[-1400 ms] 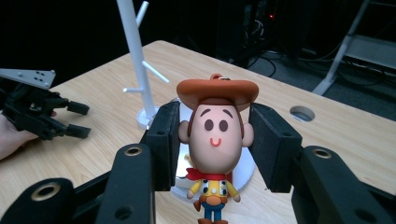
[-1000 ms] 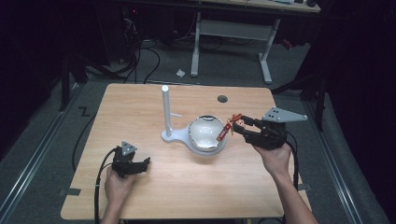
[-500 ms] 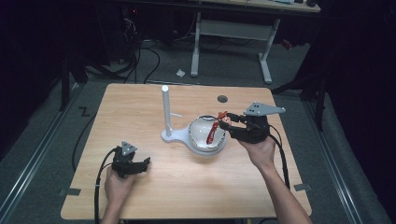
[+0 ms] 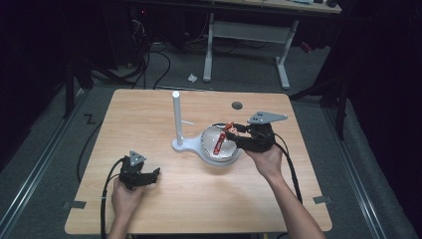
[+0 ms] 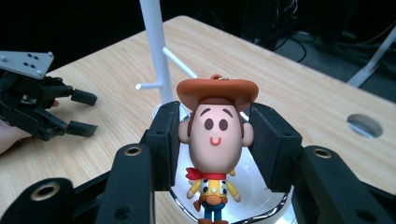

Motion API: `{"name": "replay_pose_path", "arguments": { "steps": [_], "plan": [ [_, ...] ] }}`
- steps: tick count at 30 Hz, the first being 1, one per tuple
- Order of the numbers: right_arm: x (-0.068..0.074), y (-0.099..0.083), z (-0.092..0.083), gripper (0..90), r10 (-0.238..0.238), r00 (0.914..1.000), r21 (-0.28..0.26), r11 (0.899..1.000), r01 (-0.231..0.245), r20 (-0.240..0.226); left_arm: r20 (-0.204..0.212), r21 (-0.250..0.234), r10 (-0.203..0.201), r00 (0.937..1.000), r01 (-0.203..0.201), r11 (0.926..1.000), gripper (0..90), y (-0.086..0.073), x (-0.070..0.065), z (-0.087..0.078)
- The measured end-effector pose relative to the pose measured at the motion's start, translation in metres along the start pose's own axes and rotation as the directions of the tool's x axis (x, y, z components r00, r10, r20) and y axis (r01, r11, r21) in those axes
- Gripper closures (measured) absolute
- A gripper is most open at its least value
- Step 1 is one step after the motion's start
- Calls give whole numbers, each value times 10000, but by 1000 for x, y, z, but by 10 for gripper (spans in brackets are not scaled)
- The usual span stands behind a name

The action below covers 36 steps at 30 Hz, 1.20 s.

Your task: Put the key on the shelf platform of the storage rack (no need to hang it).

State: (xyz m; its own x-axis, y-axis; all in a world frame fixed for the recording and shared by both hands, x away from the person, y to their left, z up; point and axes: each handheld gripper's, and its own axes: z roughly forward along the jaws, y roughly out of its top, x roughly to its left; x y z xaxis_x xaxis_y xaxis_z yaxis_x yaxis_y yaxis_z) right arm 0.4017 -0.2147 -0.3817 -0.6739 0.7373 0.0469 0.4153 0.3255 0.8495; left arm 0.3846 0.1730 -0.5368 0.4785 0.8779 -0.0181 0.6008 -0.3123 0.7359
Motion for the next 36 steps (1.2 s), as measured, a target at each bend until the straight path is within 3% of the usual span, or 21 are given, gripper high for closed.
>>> {"name": "replay_pose_path", "arguments": {
  "steps": [13, 21, 36],
  "plan": [
    [-6, -16, 26, 554, 315, 9995, 521, 9982, -312, -47, -1, -1, -1, 10000, 1, 10000, 209, 0, 0, 0],
    [-7, -22, 45, 553, 234, 9996, 968, 9950, -247, 153, -3, -3, -1, 10000, 1, 10000, 209, 0, 0, 0],
    [-13, -41, 74, 547, 658, 9961, 1613, 9841, -745, 582, -9, -2, 2, 10000, -2, 10000, 209, 0, 0, 0]
  ]
}}
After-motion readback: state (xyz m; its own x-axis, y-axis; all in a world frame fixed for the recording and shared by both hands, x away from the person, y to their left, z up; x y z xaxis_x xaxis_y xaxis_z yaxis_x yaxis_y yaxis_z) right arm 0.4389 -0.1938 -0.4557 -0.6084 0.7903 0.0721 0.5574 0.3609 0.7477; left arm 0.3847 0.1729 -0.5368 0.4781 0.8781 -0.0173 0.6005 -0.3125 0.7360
